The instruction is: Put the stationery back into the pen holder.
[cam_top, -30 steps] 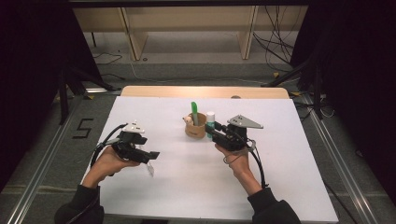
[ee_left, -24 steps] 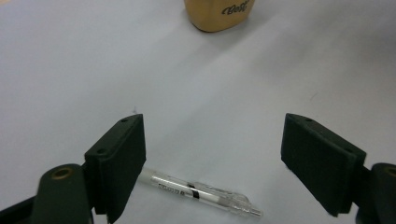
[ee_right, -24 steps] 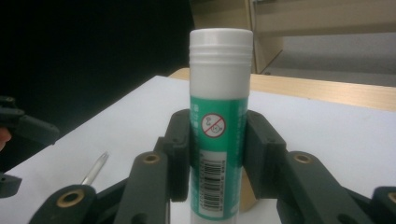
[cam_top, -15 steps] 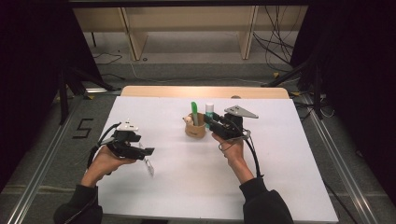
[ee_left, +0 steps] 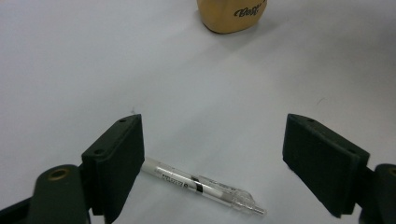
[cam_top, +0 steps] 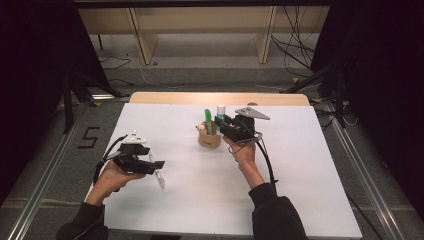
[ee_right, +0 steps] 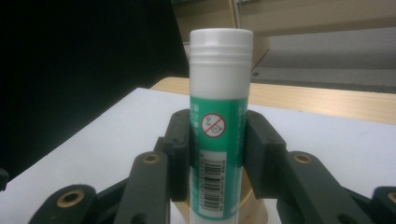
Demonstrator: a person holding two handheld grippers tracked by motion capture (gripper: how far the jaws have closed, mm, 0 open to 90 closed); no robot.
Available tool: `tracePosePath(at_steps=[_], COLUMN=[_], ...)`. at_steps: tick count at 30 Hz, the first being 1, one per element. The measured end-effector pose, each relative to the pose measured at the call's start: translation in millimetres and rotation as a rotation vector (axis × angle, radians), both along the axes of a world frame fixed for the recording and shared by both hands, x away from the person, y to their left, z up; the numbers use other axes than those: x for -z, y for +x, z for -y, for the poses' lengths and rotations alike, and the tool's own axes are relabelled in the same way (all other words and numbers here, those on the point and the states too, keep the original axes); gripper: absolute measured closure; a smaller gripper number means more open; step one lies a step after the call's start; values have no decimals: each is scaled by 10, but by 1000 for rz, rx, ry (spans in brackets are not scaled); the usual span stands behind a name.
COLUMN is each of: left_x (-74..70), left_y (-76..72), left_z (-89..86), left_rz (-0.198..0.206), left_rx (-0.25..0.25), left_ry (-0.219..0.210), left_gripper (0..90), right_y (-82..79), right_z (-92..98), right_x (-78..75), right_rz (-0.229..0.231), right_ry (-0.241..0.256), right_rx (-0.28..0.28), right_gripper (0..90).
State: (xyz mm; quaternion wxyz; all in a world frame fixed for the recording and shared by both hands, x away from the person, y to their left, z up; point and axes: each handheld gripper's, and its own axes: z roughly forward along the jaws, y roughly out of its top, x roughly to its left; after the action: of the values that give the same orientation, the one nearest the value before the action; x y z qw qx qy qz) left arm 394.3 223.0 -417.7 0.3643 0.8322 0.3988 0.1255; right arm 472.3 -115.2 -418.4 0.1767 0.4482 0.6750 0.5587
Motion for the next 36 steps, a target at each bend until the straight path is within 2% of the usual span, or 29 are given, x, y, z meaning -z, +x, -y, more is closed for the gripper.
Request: tracePosePath(at_steps=[13,36], left_x=[33,31], left_y=[-73,-91], left_z=[-3,-45], left_rz=[4,-9], left_rx=[4,7], left_ry=[14,10], left_gripper=[190,179], right_y=[107,208], right_z=[-147,-231], right_x=[38,229], right_rz=[-13,-19], right_ry=[-12,-35], right_rx=[16,47], right_gripper=[658,656])
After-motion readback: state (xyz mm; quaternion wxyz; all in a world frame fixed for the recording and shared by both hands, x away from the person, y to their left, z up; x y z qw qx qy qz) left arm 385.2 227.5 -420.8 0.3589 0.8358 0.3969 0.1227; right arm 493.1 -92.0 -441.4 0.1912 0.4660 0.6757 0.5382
